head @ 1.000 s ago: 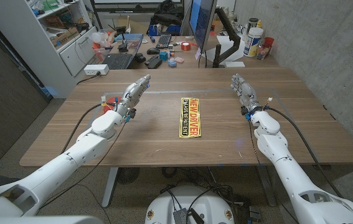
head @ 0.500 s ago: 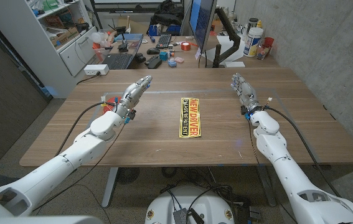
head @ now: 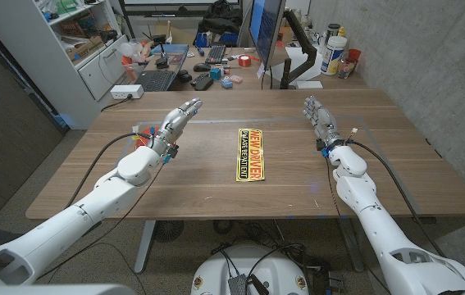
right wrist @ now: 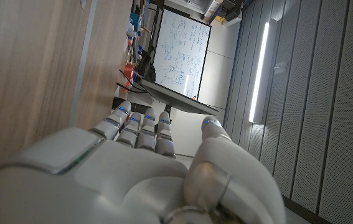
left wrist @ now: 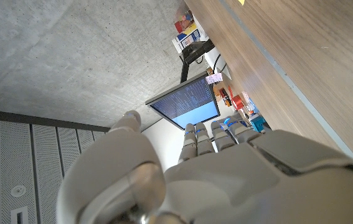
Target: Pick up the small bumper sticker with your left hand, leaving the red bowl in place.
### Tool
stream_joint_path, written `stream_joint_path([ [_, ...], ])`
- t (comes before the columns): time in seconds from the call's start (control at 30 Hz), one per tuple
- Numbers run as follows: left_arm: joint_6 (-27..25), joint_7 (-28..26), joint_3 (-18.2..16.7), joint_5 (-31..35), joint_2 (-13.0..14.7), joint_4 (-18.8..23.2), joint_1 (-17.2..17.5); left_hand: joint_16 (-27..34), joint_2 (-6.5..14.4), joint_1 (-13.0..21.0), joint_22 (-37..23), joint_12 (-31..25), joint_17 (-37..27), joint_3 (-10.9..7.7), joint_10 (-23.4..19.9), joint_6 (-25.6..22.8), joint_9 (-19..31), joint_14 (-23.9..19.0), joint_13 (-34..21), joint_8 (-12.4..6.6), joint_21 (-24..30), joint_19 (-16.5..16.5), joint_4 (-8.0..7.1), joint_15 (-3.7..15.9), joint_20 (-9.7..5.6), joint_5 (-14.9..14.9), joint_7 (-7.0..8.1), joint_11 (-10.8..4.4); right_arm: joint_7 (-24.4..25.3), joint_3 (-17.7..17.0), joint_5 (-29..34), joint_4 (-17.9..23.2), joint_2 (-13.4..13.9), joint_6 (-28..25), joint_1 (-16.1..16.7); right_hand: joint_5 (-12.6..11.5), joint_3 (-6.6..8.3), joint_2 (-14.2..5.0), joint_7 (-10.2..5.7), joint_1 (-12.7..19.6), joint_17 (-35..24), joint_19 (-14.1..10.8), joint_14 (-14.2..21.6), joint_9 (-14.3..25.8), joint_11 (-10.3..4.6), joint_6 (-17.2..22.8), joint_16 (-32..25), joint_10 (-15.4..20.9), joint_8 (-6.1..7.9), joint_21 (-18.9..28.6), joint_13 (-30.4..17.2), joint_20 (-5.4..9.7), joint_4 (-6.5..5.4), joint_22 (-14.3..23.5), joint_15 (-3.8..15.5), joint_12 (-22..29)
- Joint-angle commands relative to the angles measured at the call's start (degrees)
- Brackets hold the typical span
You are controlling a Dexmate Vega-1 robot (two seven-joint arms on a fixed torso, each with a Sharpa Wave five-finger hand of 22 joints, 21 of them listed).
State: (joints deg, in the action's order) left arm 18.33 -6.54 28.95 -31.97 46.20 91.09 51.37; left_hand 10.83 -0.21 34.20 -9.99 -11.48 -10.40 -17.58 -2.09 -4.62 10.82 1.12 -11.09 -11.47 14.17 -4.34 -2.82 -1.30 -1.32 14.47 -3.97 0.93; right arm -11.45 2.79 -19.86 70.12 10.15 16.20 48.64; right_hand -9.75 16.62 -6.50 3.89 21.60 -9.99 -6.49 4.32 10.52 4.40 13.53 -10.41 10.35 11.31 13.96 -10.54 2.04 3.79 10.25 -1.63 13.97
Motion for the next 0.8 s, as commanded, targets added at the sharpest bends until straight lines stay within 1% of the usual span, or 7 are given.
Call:
stream_joint_path([
  [0.03, -0.79, -1.82, -0.39, 2.14, 1.41, 2.36, 1.01, 0.00, -0.04, 0.69, -0.28, -0.26, -0.17, -0.07, 0.13, -0.65, 0.07, -0.01, -0.08, -0.32, -0.24, -0.53, 0.46, -0.37, 0.25, 0.37, 0.29, 0.26, -0.53, -0.07, 0.03, -1.13, -0.49, 0.64, -0.63, -0.33, -0.03, -0.34, -0.17, 0.31, -0.30, -0.82, 0.34, 0.32, 0.01, 0.39, -0.53, 0.30, 0.36, -0.23, -0.07, 0.01, 0.29, 0.31, 0.03, -0.10],
  [0.27, -1.21, -2.53, -0.47, 3.59, 2.31, 3.80, 1.51, 0.03, -0.13, 0.97, -0.30, -0.29, -0.19, -0.04, 0.13, -0.94, 0.09, -0.02, -0.11, -0.39, -0.40, -0.57, 0.67, -0.56, 0.35, 0.33, 0.40, 0.40, -0.61, -0.19, 0.06, -1.37, -0.68, 0.91, -0.69, -0.33, -0.07, -0.35, -0.19, 0.31, -0.30, -0.86, 0.37, 0.32, 0.04, 0.39, -0.51, 0.33, 0.32, -0.28, -0.07, 0.02, 0.33, 0.31, -0.03, -0.15],
  [0.33, -1.54, -3.07, -0.48, 4.31, 2.55, 4.24, 1.60, 0.06, -0.16, 1.07, -0.31, -0.27, -0.20, -0.03, 0.19, -1.08, 0.09, -0.09, -0.11, -0.43, -0.45, -0.56, 0.75, -0.70, 0.34, 0.32, 0.34, 0.64, -0.67, -0.23, 0.05, -1.54, -0.77, 1.20, -0.74, -0.33, -0.09, -0.35, -0.26, 0.30, -0.30, -0.86, 0.37, 0.32, 0.01, 0.36, -0.51, 0.36, 0.30, -0.30, -0.07, 0.02, 0.34, 0.32, -0.04, -0.15],
  [0.47, -2.47, -4.49, -0.46, 6.29, 3.17, 5.26, 1.78, 0.07, -0.26, 1.34, -0.32, -0.29, -0.20, -0.03, 0.17, -1.48, 0.10, -0.10, -0.12, -0.56, -0.58, -0.66, 0.95, -0.74, 0.33, 0.30, 0.01, 0.77, -0.79, -0.21, 0.15, -1.99, -0.98, 1.96, -0.94, -0.33, -0.13, -0.35, -0.31, 0.27, -0.31, -0.88, 0.46, 0.32, 0.01, 0.41, -0.53, 0.46, 0.29, -0.34, -0.07, 0.01, 0.35, 0.32, 0.07, -0.15],
  [0.6, -3.81, -6.15, -0.34, 9.09, 4.06, 6.60, 1.90, 0.06, -0.35, 1.56, -0.32, -0.27, -0.20, -0.02, 0.25, -1.54, 0.11, -0.07, -0.13, -0.56, -0.68, -0.68, 1.12, -0.84, 0.33, 0.29, 0.03, 0.74, -0.82, -0.08, 0.32, -2.07, -1.02, 2.10, -1.08, -0.33, -0.16, -0.36, -0.30, 0.26, -0.31, -0.97, 0.54, 0.32, 0.03, 0.44, -0.54, 0.57, 0.28, -0.35, -0.07, 0.04, 0.37, 0.32, 0.11, -0.14],
  [0.8, -5.55, -6.72, -0.08, 10.99, 4.78, 7.63, 1.66, 0.01, -0.50, 1.90, -0.33, -0.25, -0.20, 0.00, 0.35, -1.96, 0.12, 0.07, -0.13, -0.68, -0.81, -0.74, 1.38, -0.96, 0.27, 0.29, 0.08, 0.86, -0.95, -0.05, 0.33, -2.53, -1.18, 2.38, -1.26, -0.33, -0.20, -0.36, -0.31, 0.23, -0.31, -1.04, 0.60, 0.32, -0.06, 0.49, -0.55, 0.63, 0.27, -0.38, -0.07, 0.04, 0.39, 0.32, 0.16, -0.17],
])
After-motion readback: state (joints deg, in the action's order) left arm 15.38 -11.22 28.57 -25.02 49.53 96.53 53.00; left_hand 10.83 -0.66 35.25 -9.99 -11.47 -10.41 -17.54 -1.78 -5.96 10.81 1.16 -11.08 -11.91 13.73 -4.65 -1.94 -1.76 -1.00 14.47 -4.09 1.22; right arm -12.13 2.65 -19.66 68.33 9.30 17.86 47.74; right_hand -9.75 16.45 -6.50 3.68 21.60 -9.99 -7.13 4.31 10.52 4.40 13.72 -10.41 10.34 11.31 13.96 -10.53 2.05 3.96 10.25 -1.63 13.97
